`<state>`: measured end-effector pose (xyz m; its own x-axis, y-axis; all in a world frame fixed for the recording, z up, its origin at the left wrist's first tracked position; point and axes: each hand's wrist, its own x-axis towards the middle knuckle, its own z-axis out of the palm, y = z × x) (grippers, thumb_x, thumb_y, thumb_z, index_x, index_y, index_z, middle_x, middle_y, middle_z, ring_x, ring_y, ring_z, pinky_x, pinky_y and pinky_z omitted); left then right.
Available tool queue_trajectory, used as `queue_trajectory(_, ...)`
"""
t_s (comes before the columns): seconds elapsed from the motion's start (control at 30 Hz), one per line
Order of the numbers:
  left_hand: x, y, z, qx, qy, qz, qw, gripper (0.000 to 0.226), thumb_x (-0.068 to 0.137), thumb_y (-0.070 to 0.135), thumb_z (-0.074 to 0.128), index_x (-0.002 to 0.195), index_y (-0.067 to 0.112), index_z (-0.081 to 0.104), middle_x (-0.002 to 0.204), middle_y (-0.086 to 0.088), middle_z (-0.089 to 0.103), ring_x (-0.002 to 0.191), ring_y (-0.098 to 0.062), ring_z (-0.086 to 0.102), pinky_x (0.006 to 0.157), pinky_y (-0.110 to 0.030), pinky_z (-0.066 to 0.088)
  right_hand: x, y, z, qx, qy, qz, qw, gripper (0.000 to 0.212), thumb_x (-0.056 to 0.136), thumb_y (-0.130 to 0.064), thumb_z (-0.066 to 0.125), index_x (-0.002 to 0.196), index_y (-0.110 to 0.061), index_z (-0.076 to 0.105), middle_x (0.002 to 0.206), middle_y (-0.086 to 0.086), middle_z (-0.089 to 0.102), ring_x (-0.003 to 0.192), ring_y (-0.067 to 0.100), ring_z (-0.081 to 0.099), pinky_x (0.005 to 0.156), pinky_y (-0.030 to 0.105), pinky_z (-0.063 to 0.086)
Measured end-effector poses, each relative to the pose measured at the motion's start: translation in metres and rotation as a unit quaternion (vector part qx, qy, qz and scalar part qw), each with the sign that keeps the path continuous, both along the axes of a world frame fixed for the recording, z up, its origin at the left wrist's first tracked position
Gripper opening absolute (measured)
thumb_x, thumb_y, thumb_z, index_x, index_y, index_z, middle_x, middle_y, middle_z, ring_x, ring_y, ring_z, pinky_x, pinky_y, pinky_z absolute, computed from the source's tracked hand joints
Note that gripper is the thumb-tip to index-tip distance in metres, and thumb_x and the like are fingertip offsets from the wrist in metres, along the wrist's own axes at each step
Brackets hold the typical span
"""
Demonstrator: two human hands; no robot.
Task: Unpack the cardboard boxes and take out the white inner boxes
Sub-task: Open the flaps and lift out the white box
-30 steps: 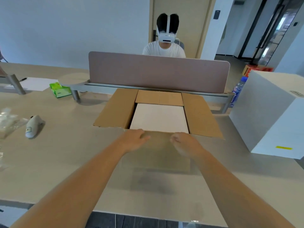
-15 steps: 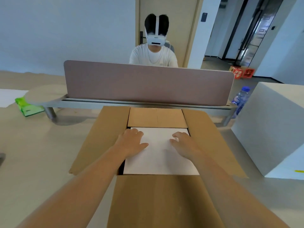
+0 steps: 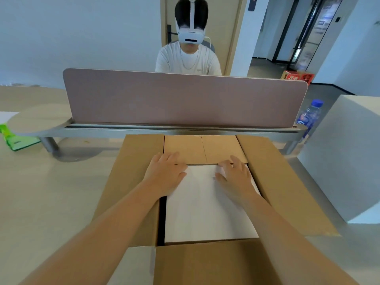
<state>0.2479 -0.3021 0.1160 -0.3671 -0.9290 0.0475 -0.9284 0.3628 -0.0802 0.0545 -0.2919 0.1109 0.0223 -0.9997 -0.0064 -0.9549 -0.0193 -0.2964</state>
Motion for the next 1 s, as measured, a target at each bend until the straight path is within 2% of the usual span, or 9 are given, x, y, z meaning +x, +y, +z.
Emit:
queue_trajectory(0.13, 0.005, -0.005, 0.003, -0.021, 0.010, -0.002, 1.000, 0.049, 0.098, 0.043, 0.024, 0.145, 0.029, 0.028, 0.151, -0.002, 0.024, 0.138, -0.021, 0.024, 0.113, -0.036, 0.015, -0.002, -0.001, 0.007, -0.066, -0.009, 0.007, 0.998, 0.046, 0.097, -0.028, 0.040, 0.141, -0.019, 0.031, 0.153, 0.008, 0.011, 0.142, 0.025, 0.008, 0.116, 0.035, 0.008)
queue_trajectory(0.23, 0.002, -0.010, 0.022, -0.108, 0.050, -0.002, 0.993, 0.051, 0.089, 0.042, 0.035, 0.131, 0.021, 0.054, 0.136, -0.018, 0.049, 0.123, -0.035, 0.049, 0.103, -0.049, 0.036, -0.003, -0.009, 0.014, -0.098, 0.037, 0.010, 0.994, 0.057, 0.097, -0.031, 0.038, 0.148, -0.020, 0.013, 0.156, 0.011, -0.005, 0.145, 0.028, -0.007, 0.117, 0.039, -0.002)
queue_trajectory(0.27, 0.002, -0.014, 0.027, -0.135, 0.053, 0.002, 0.989, 0.047, 0.090, 0.038, 0.042, 0.132, 0.020, 0.053, 0.138, -0.021, 0.046, 0.126, -0.039, 0.046, 0.104, -0.052, 0.034, -0.003, -0.014, 0.017, -0.097, 0.046, 0.007, 0.994, 0.060, 0.097, -0.033, 0.037, 0.149, -0.020, 0.007, 0.156, 0.010, -0.011, 0.144, 0.028, -0.011, 0.117, 0.040, -0.004)
queue_trajectory(0.37, 0.000, -0.029, 0.030, -0.120, 0.051, 0.034, 0.991, 0.058, 0.096, 0.040, 0.041, 0.148, 0.022, 0.020, 0.156, -0.016, 0.005, 0.143, -0.037, 0.005, 0.115, -0.049, 0.005, -0.007, -0.033, 0.028, -0.099, 0.053, 0.001, 0.994, 0.064, 0.097, -0.036, 0.037, 0.149, -0.020, 0.002, 0.155, 0.007, -0.020, 0.143, 0.029, -0.016, 0.116, 0.043, -0.003)
queue_trajectory(0.47, -0.003, -0.042, 0.027, -0.139, 0.057, 0.086, 0.985, 0.067, 0.095, 0.044, 0.039, 0.150, 0.018, 0.010, 0.155, -0.019, -0.008, 0.143, -0.039, -0.003, 0.115, -0.049, 0.002, -0.012, -0.058, 0.035, -0.110, 0.056, 0.002, 0.992, 0.065, 0.097, -0.039, 0.038, 0.149, -0.022, 0.003, 0.154, 0.008, -0.022, 0.143, 0.031, -0.017, 0.116, 0.045, -0.002)
queue_trajectory(0.6, -0.008, -0.067, 0.018, -0.083, 0.071, 0.148, 0.983, 0.072, 0.096, 0.049, 0.031, 0.149, 0.018, -0.007, 0.151, -0.018, -0.025, 0.142, -0.039, -0.011, 0.116, -0.045, -0.001, -0.017, -0.087, 0.030, -0.086, 0.010, -0.034, 0.996, 0.066, 0.095, -0.041, 0.041, 0.149, -0.023, 0.006, 0.154, 0.012, -0.020, 0.143, 0.035, -0.012, 0.116, 0.048, 0.002)
queue_trajectory(0.7, -0.011, -0.085, 0.010, -0.051, 0.112, 0.182, 0.975, 0.073, 0.096, 0.051, 0.030, 0.149, 0.019, -0.008, 0.153, -0.020, -0.020, 0.143, -0.038, -0.009, 0.116, -0.046, 0.001, -0.027, -0.105, 0.017, -0.018, -0.010, -0.052, 0.998, 0.070, 0.095, -0.042, 0.040, 0.149, -0.023, 0.000, 0.155, 0.016, -0.009, 0.144, 0.034, -0.002, 0.115, 0.049, 0.006)
queue_trajectory(0.8, -0.011, -0.098, -0.003, 0.023, 0.105, 0.219, 0.970, 0.074, 0.095, 0.053, 0.026, 0.148, 0.019, -0.015, 0.156, -0.018, 0.001, 0.144, -0.034, 0.004, 0.115, -0.049, 0.005, -0.038, -0.119, 0.006, 0.033, 0.005, -0.041, 0.999, 0.073, 0.095, -0.045, 0.035, 0.148, -0.021, -0.009, 0.152, 0.013, 0.017, 0.141, 0.030, 0.015, 0.113, 0.049, 0.012)
queue_trajectory(1.0, -0.006, -0.101, -0.010, 0.032, 0.106, 0.228, 0.967, 0.070, 0.096, 0.051, 0.025, 0.149, 0.022, -0.010, 0.141, -0.010, 0.038, 0.131, -0.028, 0.033, 0.109, -0.044, 0.022, -0.044, -0.123, 0.001, 0.014, 0.043, -0.021, 0.999, 0.072, 0.095, -0.047, 0.034, 0.148, -0.019, -0.006, 0.145, 0.011, 0.031, 0.131, 0.032, 0.030, 0.106, 0.040, 0.027)
